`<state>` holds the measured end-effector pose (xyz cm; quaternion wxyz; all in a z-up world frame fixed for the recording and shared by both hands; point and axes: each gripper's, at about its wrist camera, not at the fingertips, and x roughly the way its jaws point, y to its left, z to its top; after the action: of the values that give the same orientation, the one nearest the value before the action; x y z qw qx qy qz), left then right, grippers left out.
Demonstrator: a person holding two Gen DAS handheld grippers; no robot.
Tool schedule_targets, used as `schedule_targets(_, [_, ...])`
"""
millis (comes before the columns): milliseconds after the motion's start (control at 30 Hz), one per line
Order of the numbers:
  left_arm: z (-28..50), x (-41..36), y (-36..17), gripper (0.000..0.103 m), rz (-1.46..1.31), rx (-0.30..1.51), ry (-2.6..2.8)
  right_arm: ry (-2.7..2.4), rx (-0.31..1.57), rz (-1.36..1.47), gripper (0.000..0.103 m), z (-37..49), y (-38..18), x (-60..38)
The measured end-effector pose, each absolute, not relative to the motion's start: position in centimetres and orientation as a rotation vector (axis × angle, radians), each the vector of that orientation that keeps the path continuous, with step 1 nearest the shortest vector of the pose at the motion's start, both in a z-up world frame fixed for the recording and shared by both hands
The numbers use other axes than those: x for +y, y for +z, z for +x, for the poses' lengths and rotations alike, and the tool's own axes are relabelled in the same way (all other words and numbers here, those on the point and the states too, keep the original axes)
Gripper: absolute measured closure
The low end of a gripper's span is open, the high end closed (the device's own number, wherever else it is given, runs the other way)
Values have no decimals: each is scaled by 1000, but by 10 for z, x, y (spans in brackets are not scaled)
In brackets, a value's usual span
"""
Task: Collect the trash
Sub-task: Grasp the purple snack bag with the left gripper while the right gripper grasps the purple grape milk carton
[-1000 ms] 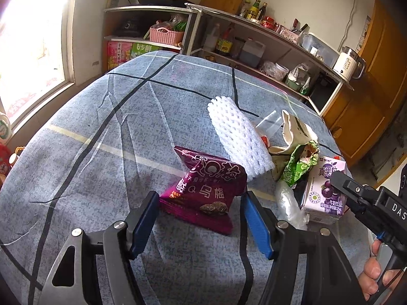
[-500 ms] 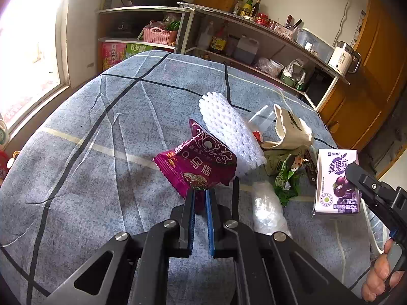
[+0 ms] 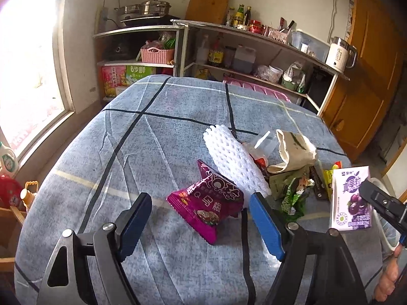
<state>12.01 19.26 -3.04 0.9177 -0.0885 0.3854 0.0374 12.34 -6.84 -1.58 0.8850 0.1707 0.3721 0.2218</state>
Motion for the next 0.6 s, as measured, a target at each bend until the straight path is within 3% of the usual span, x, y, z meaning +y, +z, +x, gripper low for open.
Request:
schedule_targets(167, [137,201,-39,24,-239,811,70,463,769,345,65,122,-15,-68])
schedule_targets(200, [138,201,-39,28,-240,808,75,464,770,346,65,122,-15,-68])
schedule_targets(233, [139,202,-41,33,-249,813,71,463,770,346,65,122,-15,-68])
schedule_targets(300, [143,204,-45,62,-273,829,52,463,770,348,65,122,-15,-68])
schedule_targets(367, [145,205,-51,69,-273,854,60,465,769,348,65,122,-15,-68])
schedule_targets(600, [139,200,-49,74,-255,837,61,463,764,352,65,120,-14,-70])
